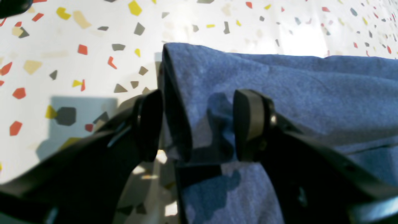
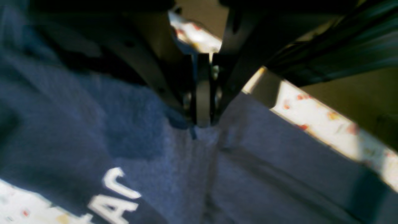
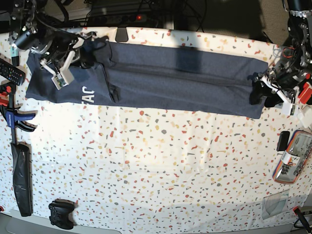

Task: Fold the T-shirt properly
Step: 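Fold the sleeve end inward along the strip with the right gripper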

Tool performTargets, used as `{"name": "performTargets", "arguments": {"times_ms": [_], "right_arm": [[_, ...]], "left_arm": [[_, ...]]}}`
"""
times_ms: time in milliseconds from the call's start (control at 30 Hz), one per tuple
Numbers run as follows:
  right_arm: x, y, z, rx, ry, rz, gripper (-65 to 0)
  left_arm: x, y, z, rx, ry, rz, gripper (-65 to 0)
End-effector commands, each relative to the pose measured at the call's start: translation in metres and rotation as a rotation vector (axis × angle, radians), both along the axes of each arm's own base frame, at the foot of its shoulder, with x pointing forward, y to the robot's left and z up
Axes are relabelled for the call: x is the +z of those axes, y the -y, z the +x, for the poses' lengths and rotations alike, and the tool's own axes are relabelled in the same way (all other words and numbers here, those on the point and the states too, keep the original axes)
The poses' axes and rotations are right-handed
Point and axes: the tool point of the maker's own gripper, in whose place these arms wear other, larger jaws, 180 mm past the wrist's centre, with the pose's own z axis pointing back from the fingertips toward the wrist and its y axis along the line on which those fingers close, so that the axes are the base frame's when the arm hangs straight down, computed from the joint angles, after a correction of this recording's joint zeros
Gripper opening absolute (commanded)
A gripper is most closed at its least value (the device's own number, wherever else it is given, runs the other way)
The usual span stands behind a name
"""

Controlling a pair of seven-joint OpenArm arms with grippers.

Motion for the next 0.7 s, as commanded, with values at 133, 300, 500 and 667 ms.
{"name": "performTargets", "arguments": {"times_ms": [133,300,500,667], "right_arm": [[0.012,-0.006,0.003,0.014,0.031,0.046,-61.2],[0.019,-0.016,0.003,0.017,0.034,0.122,-31.2],[0.027,-0.025,0.004,0.018,0.039,0.198,-30.3],[0.028,-0.025,0.007,0.019,0.048,0.193,-30.3]], "left_arm": [[0.017,-0.005,0.011,0.002,0.059,-0.003,-30.4],[0.017,-0.005,0.011,0.002,0.060,-0.004,-30.4],[0.023,-0.007,0.012,0.006,0.071,-0.023,-30.4],[0.028,-0.018,0.011,-0.001,0.057,-0.019,-30.3]]}}
